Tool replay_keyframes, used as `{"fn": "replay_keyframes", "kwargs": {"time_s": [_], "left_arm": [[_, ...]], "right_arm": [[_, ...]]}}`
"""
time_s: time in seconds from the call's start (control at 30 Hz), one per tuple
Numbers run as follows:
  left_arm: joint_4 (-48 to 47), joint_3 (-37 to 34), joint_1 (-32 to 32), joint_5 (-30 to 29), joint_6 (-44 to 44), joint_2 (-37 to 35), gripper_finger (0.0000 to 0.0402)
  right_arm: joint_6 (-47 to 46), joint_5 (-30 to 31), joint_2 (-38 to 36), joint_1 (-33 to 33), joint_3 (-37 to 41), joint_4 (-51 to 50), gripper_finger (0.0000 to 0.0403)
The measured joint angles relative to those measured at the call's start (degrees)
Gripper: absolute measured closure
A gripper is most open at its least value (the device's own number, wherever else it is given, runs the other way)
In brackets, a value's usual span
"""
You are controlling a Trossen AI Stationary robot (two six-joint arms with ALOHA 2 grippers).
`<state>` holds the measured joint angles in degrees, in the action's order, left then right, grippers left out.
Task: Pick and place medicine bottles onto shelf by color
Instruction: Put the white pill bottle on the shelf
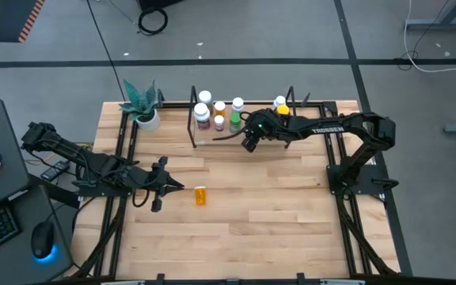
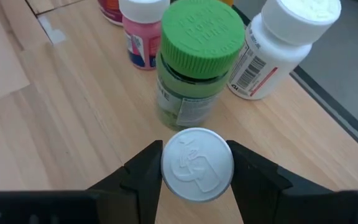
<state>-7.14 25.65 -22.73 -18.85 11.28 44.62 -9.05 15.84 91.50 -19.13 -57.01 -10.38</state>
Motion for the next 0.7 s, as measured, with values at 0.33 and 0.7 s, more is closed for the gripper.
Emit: {"fn": "replay_keyframes", "kwargs": {"time_s": [0.33,0.7], "left_arm": [[0.0,0.0,0.0,0.0,0.0,0.0,0.0372],[0.0,0.0,0.0,0.0,0.0,0.0,0.0363]], "right_arm": [[-0.4,-0.7,0.2,-0.8,0.0,-2.2,0.0229],[-1.2,-0.9,0.4,-0.8,0.0,-2.1,0.0229]]}}
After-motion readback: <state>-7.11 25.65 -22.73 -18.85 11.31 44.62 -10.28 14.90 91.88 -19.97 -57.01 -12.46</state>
